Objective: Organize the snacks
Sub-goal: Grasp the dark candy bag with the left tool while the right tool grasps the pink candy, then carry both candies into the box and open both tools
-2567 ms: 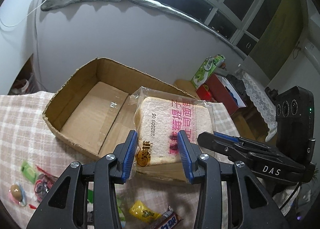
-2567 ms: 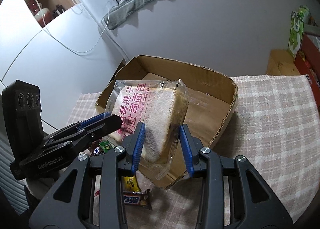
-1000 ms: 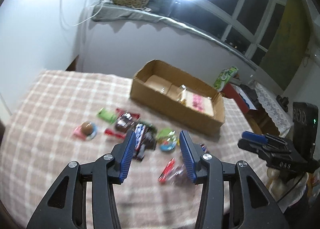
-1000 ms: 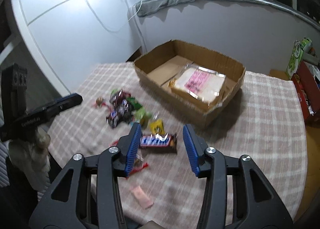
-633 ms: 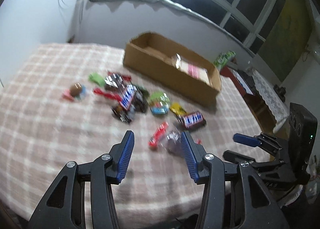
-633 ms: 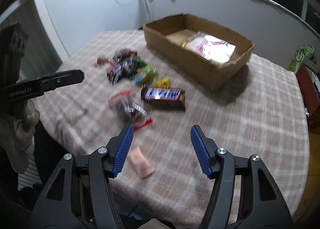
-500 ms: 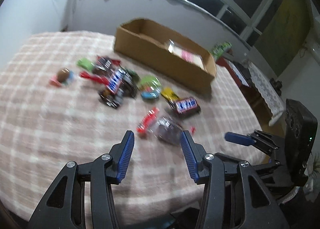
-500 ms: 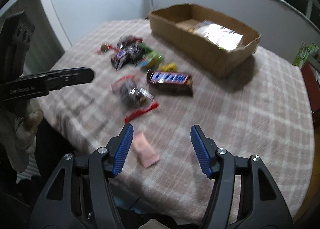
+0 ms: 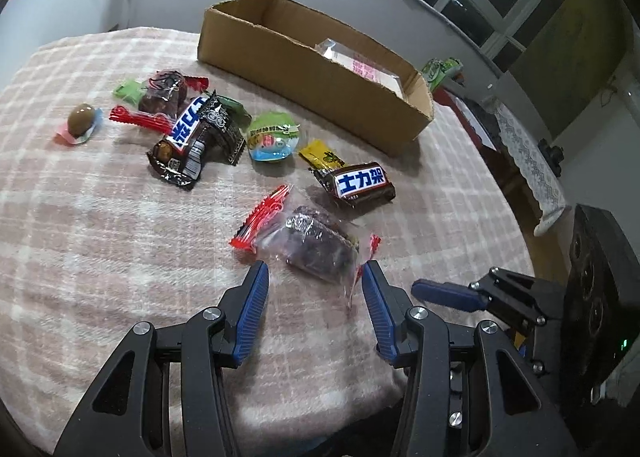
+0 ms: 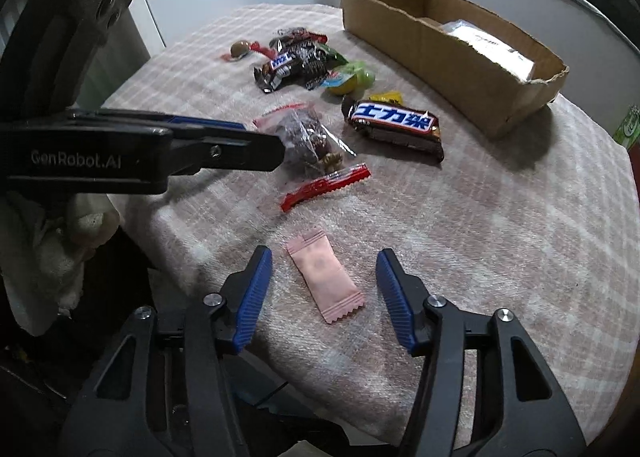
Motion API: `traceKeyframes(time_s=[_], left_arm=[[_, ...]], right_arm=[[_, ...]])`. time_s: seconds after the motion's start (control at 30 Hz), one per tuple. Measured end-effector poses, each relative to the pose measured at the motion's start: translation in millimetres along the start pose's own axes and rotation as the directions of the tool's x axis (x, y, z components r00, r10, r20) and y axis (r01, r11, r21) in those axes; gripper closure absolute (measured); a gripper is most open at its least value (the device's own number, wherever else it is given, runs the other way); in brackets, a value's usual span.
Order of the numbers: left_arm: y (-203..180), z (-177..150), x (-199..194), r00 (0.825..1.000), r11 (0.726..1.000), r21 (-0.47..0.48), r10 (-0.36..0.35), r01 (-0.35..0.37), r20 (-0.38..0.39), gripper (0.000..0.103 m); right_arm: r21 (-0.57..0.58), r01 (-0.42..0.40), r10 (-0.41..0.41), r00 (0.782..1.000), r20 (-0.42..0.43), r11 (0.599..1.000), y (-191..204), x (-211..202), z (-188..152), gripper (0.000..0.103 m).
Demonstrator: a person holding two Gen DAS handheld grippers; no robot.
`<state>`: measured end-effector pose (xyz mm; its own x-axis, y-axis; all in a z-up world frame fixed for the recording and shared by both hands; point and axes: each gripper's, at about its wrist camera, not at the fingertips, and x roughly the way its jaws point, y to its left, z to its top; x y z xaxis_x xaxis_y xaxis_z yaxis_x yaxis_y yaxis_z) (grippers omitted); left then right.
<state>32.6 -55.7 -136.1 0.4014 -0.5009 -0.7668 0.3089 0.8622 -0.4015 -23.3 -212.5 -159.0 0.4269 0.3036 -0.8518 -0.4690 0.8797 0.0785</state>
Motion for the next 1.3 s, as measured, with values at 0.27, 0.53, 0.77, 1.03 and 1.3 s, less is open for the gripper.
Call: traceKeyframes(time_s=[0.27, 0.53, 0.77, 1.03, 1.3], left_arm=[[-11.1, 14.6, 13.5, 0.998, 0.997, 0.031, 0.067, -0.068, 0.015, 0.049], [-28.0, 13.4, 28.4, 0.987, 0.979, 0.122, 0.160, -0.162, 0.021, 0.049], [-28.0, 11.5, 32.1, 0.987, 0.977, 0.139, 0.161, -0.163, 0.028, 0.049], [-22.7, 7.8, 27.0, 0.991, 0.985, 0.117, 0.124, -0.130, 0.056, 0.063], [-17.7, 5.3, 21.4, 0.992, 0.987, 0.108, 0.109, -0.115, 0.063, 0.064]], right_arm=[[-0.020, 0.050, -0.050, 0.999, 0.003, 0.999, -3.2, 3.4, 2.5, 0.069], [0.020, 0.096, -0.096, 0.995, 0.005, 0.995, -22.5, 1.0, 1.0, 0.073], [0.036, 0.101, -0.101, 0.995, 0.007, 0.994, -29.0, -0.6, -1.7, 0.073], [0.041, 0.105, -0.105, 0.994, 0.003, 0.994, -29.4, -2.9, -5.2, 0.073], [0.070, 0.096, -0.096, 0.995, 0.005, 0.993, -32.7, -4.6, -7.6, 0.082]])
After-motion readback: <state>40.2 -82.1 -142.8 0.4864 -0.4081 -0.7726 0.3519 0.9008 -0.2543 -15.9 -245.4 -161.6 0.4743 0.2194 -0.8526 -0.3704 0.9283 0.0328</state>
